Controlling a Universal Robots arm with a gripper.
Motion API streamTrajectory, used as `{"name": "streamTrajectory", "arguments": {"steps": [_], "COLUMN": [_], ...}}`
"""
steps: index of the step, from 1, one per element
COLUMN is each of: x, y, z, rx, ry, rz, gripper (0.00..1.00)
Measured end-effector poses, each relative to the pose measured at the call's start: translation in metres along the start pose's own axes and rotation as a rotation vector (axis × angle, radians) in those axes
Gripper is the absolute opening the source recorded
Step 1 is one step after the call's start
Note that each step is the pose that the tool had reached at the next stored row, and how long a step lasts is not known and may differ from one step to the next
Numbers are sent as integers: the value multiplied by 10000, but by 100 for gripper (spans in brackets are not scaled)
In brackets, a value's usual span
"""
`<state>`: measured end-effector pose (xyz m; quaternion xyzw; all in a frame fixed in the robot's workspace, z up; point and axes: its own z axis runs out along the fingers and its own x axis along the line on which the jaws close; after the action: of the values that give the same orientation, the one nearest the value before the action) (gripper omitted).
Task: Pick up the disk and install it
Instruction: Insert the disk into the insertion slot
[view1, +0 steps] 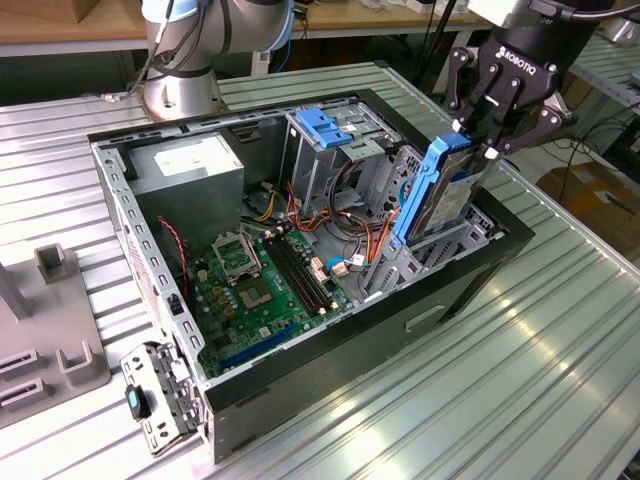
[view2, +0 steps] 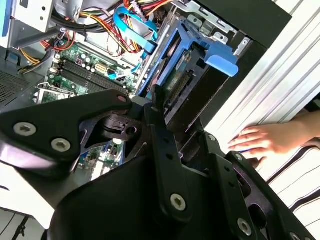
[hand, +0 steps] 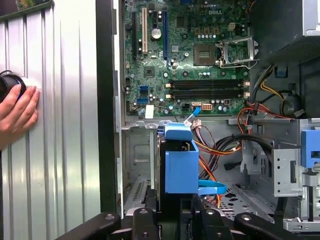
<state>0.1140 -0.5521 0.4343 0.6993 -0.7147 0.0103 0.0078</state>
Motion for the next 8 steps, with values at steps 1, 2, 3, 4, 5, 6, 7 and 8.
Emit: {"name": "streamTrajectory", "arguments": {"steps": [1,2,3,4,5,6,7,8], "x": [0,0,-1,-2,-3,-3,-4,-4], "y": [0,0,0,0,0,1,1,1], "z": [15,41,58,88,110,131,154,172], "rx": [0,0,0,0,0,0,0,0], "ry": [5,3,3,4,2,1,5,4], "rz": [0,0,0,0,0,0,0,0], "gripper": [35,35,35,35,35,35,35,35]}}
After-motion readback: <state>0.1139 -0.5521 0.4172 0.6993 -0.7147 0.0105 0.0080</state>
